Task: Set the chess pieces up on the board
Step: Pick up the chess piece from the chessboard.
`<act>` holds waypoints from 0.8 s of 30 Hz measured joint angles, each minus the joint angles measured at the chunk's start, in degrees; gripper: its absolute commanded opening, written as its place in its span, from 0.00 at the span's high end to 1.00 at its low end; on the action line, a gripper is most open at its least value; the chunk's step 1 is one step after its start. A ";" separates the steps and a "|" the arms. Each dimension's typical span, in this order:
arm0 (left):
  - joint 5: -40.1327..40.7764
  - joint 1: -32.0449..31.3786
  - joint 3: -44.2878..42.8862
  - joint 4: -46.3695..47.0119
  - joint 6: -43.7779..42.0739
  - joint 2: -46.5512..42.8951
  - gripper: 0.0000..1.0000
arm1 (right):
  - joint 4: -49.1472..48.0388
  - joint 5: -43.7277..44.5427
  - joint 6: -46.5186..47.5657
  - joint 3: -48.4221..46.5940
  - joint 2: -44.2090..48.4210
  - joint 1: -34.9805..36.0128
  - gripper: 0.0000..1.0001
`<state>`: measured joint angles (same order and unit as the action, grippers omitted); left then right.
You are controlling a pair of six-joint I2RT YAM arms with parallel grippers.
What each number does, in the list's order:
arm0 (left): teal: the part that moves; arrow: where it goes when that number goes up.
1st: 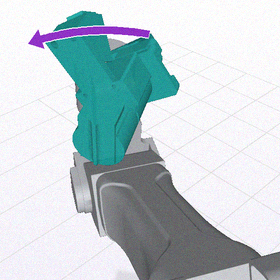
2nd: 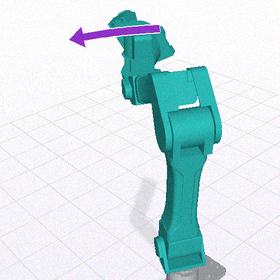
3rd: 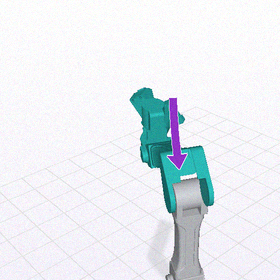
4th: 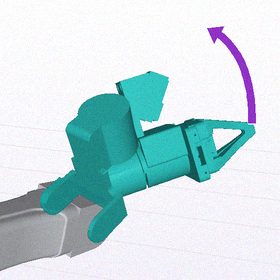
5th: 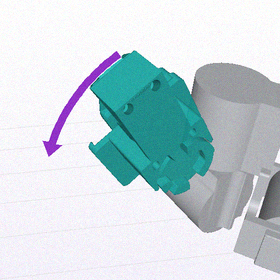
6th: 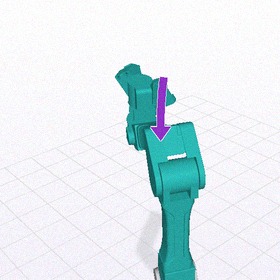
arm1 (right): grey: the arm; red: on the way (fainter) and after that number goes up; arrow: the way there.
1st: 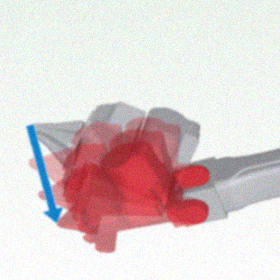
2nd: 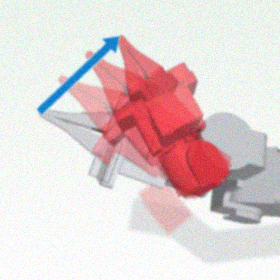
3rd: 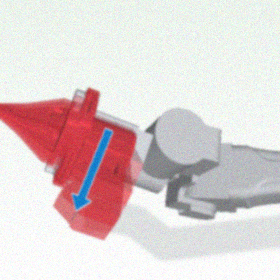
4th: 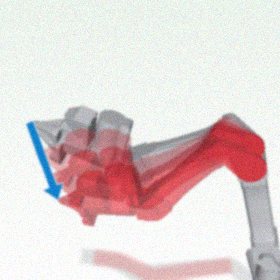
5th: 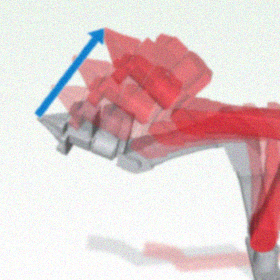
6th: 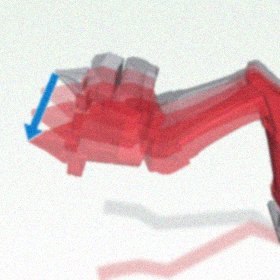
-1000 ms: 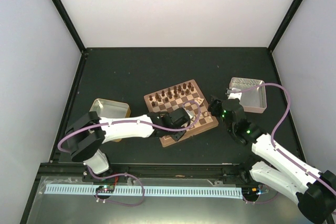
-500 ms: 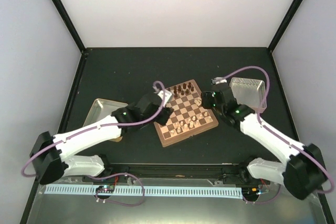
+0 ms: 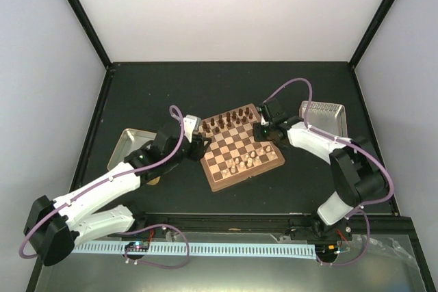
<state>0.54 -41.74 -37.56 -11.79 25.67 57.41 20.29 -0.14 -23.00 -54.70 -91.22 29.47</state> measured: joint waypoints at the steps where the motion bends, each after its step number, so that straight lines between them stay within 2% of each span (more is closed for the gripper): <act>1: -0.50 0.20 0.04 0.26 0.09 0.00 0.55 | 0.26 -0.31 0.15 -0.07 -0.59 0.00 0.77; 18: -3.82 1.66 0.20 1.20 0.57 0.11 0.55 | 2.45 -2.21 2.99 -1.86 -5.57 0.00 0.66; 24: -4.48 1.97 0.20 1.29 0.74 0.83 0.55 | 2.47 -3.52 4.70 -2.67 -6.29 0.46 0.66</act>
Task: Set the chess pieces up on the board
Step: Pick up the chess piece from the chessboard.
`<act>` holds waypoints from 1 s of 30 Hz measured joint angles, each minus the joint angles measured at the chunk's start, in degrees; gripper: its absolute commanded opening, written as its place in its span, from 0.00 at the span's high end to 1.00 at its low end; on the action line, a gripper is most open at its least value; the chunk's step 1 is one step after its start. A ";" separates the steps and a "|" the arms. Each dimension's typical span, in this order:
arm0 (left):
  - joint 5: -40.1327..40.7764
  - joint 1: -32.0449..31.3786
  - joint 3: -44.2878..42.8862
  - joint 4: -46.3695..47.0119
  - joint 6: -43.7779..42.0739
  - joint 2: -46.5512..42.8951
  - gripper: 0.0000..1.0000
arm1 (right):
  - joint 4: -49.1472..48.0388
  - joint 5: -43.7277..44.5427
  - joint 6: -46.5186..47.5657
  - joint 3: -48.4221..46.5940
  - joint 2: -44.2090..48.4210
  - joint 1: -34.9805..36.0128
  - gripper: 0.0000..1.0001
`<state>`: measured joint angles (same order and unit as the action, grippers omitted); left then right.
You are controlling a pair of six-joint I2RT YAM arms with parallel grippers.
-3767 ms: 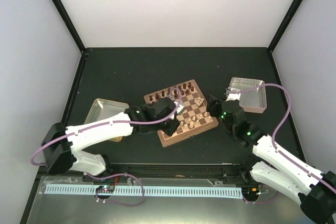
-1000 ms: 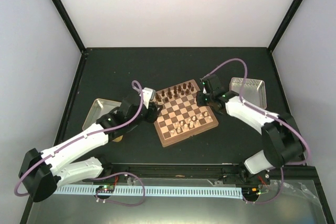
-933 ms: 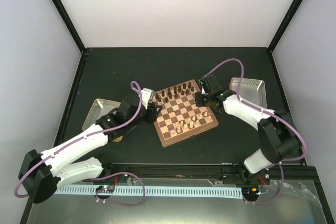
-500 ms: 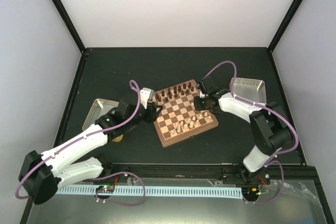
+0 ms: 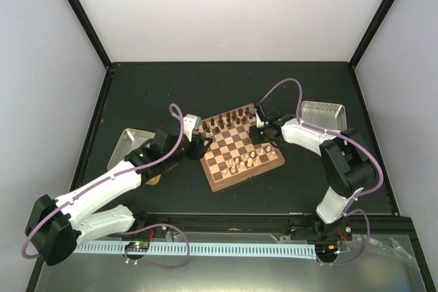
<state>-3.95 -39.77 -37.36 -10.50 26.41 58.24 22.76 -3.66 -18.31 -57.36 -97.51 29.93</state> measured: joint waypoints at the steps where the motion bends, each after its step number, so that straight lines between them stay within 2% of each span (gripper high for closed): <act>1: -0.17 0.07 0.00 -0.04 0.02 0.15 0.55 | -0.07 0.02 0.17 -0.22 -0.26 0.11 0.66; 14: -1.29 0.72 0.00 -0.13 0.24 1.16 0.53 | 0.00 4.83 1.73 -3.41 -3.28 2.73 0.71; 18: -1.38 0.83 0.00 -0.13 0.26 1.16 0.53 | 0.17 6.19 2.97 -3.76 -3.61 3.85 0.57; 22: -1.62 1.01 0.00 -0.13 0.33 1.16 0.53 | 1.07 6.75 3.67 -4.48 -3.96 4.87 0.52; 24: -1.70 1.16 0.00 -0.13 0.37 1.16 0.53 | 1.77 7.45 3.87 -5.18 -4.46 5.18 0.54; 28: -1.92 1.31 0.00 -0.13 0.44 1.16 0.53 | 3.19 8.70 4.22 -6.93 -5.75 5.51 0.65; 30: -1.99 1.46 0.00 -0.15 0.44 1.16 0.53 | 3.54 9.31 4.52 -7.56 -6.27 5.75 0.65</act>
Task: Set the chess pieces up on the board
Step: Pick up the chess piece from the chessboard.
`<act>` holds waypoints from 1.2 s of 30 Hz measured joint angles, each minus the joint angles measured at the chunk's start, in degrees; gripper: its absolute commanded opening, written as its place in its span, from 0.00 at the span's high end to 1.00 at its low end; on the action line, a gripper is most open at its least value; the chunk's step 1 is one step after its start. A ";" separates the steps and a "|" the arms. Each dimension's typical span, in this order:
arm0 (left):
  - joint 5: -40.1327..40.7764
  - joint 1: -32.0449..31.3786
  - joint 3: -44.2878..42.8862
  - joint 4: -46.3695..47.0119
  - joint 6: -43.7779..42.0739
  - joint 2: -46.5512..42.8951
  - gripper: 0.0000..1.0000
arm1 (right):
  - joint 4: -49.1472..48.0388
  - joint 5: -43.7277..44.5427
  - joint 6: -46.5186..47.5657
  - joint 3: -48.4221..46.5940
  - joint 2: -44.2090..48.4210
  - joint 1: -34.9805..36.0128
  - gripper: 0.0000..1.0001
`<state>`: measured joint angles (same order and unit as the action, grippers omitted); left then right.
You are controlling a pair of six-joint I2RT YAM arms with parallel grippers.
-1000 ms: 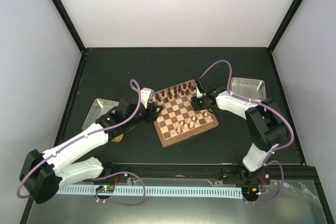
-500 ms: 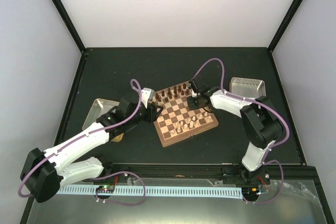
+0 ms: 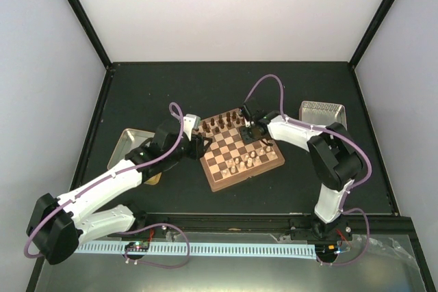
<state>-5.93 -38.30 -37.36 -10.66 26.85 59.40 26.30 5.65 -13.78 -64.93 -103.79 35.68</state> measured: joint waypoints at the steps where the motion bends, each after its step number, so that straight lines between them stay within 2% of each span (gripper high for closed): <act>1: -0.04 0.09 0.00 0.00 0.00 0.00 0.53 | 0.04 0.24 0.07 -0.15 -0.09 0.15 0.65; 4: -0.17 0.11 0.00 0.02 0.02 0.00 0.53 | 0.17 0.22 0.35 -0.15 -0.09 0.83 0.66; 9: -0.55 0.31 0.00 0.02 0.09 0.00 0.53 | -0.13 -0.46 1.49 0.02 0.00 1.38 0.79; 14: -0.87 0.48 0.00 0.02 0.28 -0.02 0.52 | -0.35 -0.37 2.14 0.02 -0.02 1.70 0.86; 28: -2.51 1.60 0.00 0.42 2.58 -0.04 0.49 | -5.68 -3.19 3.39 6.27 4.68 1.86 0.87; 32: -3.65 2.03 0.00 0.85 3.98 -0.04 0.43 | -8.90 -5.20 3.54 9.88 8.41 1.86 0.86; 36: -7.63 2.75 0.00 1.64 7.82 0.02 0.37 | -14.45 -12.39 4.92 14.99 14.32 1.86 0.86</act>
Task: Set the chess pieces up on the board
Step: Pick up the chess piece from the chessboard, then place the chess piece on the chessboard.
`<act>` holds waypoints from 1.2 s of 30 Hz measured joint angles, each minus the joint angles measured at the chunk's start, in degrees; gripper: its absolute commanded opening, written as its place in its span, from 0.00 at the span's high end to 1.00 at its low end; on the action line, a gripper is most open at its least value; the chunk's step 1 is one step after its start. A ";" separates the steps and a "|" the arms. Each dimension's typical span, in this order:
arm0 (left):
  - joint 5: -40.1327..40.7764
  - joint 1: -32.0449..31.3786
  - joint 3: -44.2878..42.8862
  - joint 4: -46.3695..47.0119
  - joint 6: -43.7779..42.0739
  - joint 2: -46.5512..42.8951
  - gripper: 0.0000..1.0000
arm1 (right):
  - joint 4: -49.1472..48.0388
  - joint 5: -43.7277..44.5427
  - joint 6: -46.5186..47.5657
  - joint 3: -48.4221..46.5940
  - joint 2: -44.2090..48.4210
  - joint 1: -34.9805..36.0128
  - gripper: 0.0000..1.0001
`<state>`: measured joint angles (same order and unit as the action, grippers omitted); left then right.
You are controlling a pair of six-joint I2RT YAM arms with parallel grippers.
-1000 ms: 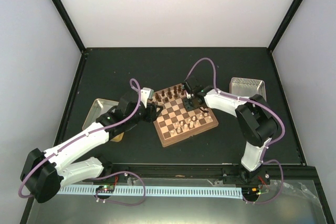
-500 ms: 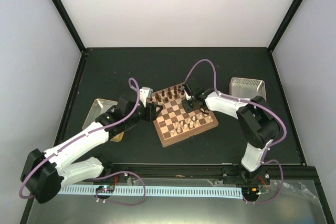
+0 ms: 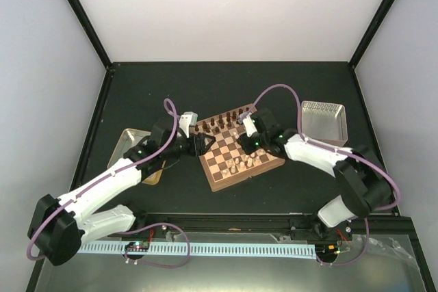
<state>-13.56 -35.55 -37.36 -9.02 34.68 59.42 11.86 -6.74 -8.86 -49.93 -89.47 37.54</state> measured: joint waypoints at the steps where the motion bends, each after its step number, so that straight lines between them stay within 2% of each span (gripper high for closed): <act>1: -1.18 0.33 0.00 0.31 0.83 0.20 0.36 | -1.31 -2.45 0.39 1.09 1.40 0.00 0.86; 8: -9.99 2.08 -1.68 0.98 3.82 4.28 0.36 | -9.22 -22.21 3.10 4.74 8.09 0.11 0.86; 14: -17.55 3.15 -1.70 3.15 4.55 6.32 0.50 | -11.58 -30.56 4.11 5.70 10.69 0.11 0.86; 16: -19.21 3.26 -1.70 4.26 4.98 6.32 0.56 | -11.91 -31.85 4.17 5.70 10.88 0.11 0.86; 21: -21.33 3.74 -1.68 6.99 5.86 6.29 0.63 | -12.11 -33.75 4.35 5.73 10.91 0.11 0.86; 27: -22.75 4.15 -1.57 8.46 6.60 6.62 0.78 | -12.52 -34.69 4.50 5.73 10.93 0.11 0.86; 30: -22.93 4.39 -1.49 8.61 6.67 6.99 0.79 | -12.55 -34.71 4.48 5.73 10.93 0.09 0.86; 36: -23.80 4.44 -1.49 8.74 6.62 7.13 0.71 | -12.52 -34.73 4.48 5.73 10.95 0.09 0.86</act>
<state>-37.36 -31.11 -38.85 -0.27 41.30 66.54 -0.67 -41.47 -4.38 -44.21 -78.52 37.63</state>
